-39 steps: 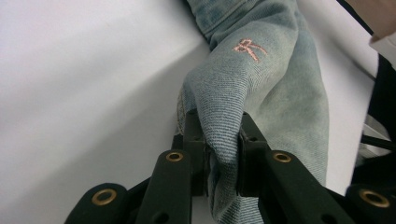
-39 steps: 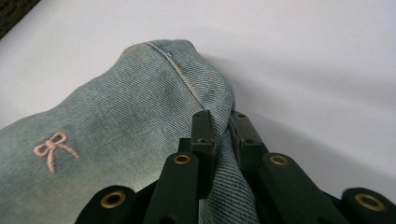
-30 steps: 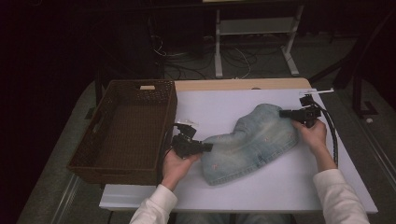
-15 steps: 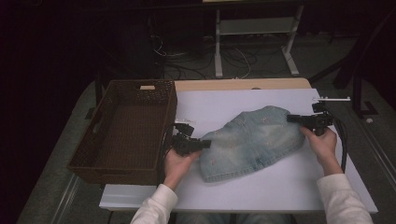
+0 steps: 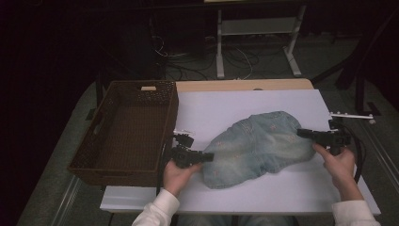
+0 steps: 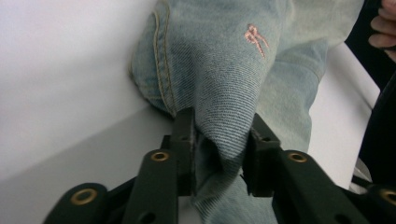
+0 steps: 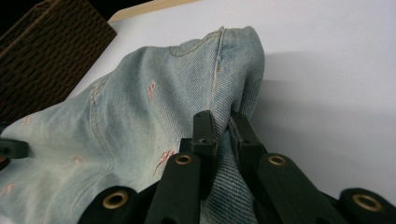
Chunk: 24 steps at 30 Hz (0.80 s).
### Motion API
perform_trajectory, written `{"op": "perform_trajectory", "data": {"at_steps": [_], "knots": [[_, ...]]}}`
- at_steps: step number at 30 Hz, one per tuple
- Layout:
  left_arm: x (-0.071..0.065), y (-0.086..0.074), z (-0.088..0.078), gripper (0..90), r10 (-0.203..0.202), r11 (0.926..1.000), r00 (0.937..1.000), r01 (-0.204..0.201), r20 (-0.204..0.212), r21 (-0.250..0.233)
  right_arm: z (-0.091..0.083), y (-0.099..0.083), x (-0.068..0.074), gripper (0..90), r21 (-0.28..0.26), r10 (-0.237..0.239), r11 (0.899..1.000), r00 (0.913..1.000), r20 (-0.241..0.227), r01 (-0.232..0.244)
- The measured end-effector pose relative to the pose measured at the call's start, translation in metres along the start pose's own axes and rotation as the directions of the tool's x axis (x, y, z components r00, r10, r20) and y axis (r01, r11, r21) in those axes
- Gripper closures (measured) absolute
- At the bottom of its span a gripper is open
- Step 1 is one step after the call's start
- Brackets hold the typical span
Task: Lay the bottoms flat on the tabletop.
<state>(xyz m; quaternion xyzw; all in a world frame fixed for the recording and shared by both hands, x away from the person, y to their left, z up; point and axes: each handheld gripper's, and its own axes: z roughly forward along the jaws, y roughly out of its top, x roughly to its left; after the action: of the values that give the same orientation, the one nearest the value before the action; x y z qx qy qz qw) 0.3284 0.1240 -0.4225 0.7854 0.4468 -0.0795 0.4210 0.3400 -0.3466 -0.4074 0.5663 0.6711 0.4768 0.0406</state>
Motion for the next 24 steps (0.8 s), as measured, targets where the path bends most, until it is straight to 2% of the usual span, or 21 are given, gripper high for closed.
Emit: {"op": "perform_trajectory", "data": {"at_steps": [5,12,20,24], "knots": [[-0.003,-0.003,0.001,76.7,0.038,0.9984,0.9993,-0.038,0.002,0.042,-0.013,-0.013,0.004,81.8,0.007,0.004,1.0,0.9999,-0.015,-0.003],[-0.005,-0.007,0.004,78.3,0.048,0.9944,0.9985,-0.05,0.025,0.093,-0.025,-0.031,0.007,81.8,0.036,0.019,0.999,0.9994,-0.028,-0.018],[-0.009,-0.01,0.006,79.6,0.063,0.9867,0.9967,-0.07,0.05,0.146,-0.034,-0.052,0.006,81.8,0.108,0.046,0.993,0.9985,-0.03,-0.042],[-0.009,-0.011,0.008,82.6,0.07,0.9815,0.9947,-0.082,0.075,0.173,-0.037,-0.062,0.008,81.8,0.154,0.021,0.988,0.9998,-0.003,-0.02]]}}
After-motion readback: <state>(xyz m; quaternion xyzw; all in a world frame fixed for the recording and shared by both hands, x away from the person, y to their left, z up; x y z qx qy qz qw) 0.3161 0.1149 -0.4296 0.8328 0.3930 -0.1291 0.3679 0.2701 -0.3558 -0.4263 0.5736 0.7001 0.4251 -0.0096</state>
